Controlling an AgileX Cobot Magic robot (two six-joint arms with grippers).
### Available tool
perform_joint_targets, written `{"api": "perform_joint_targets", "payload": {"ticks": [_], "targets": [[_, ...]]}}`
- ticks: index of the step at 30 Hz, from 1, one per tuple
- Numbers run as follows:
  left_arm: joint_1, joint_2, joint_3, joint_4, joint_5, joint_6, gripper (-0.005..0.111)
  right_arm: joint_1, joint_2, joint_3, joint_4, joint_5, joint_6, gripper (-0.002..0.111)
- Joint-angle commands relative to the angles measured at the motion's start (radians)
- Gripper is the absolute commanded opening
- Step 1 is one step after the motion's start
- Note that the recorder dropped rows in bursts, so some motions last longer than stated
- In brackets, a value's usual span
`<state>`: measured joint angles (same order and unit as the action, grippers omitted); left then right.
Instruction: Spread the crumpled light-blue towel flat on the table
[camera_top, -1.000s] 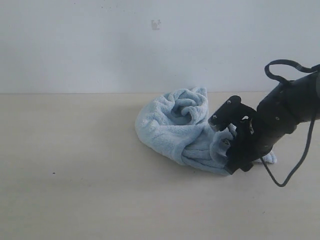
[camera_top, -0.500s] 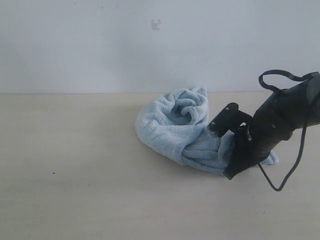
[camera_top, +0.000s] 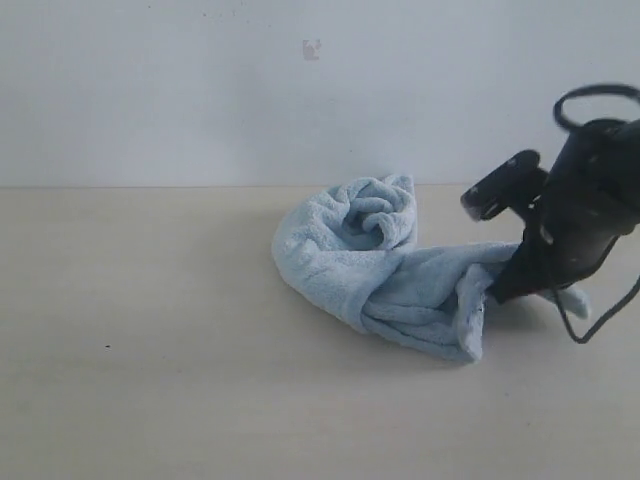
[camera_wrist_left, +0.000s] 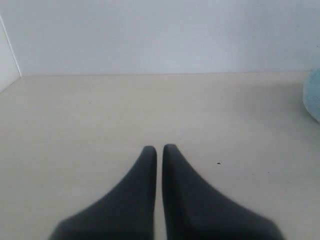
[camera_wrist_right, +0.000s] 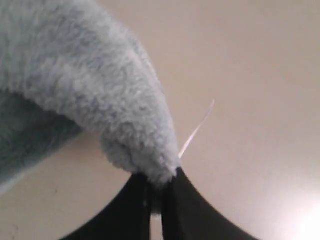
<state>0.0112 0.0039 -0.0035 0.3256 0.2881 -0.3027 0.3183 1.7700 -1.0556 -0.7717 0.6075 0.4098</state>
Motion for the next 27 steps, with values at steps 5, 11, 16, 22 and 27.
{"api": "perform_joint_targets", "payload": {"ticks": [5, 11, 16, 22, 27], "targets": [[-0.005, -0.004, 0.004, 0.109, 0.053, 0.097, 0.004, -0.007, -0.299, -0.005, 0.175, 0.207, -0.126, 0.000], [-0.005, -0.004, 0.004, 0.242, 0.056, 0.147, 0.004, -0.007, -0.379, -0.005, 0.305, 0.306, -0.230, 0.000], [-0.005, -0.004, 0.004, 0.242, 0.051, 0.147, 0.004, -0.007, -0.357, -0.003, 0.443, 0.327, -0.375, 0.000], [-0.005, -0.004, 0.004, 0.242, 0.051, 0.147, 0.004, -0.009, -0.286, -0.003, 0.459, 0.317, -0.398, 0.000], [-0.005, -0.004, 0.004, 0.267, 0.051, 0.170, 0.004, -0.009, -0.234, -0.003, 0.509, 0.405, -0.410, 0.000]]}}
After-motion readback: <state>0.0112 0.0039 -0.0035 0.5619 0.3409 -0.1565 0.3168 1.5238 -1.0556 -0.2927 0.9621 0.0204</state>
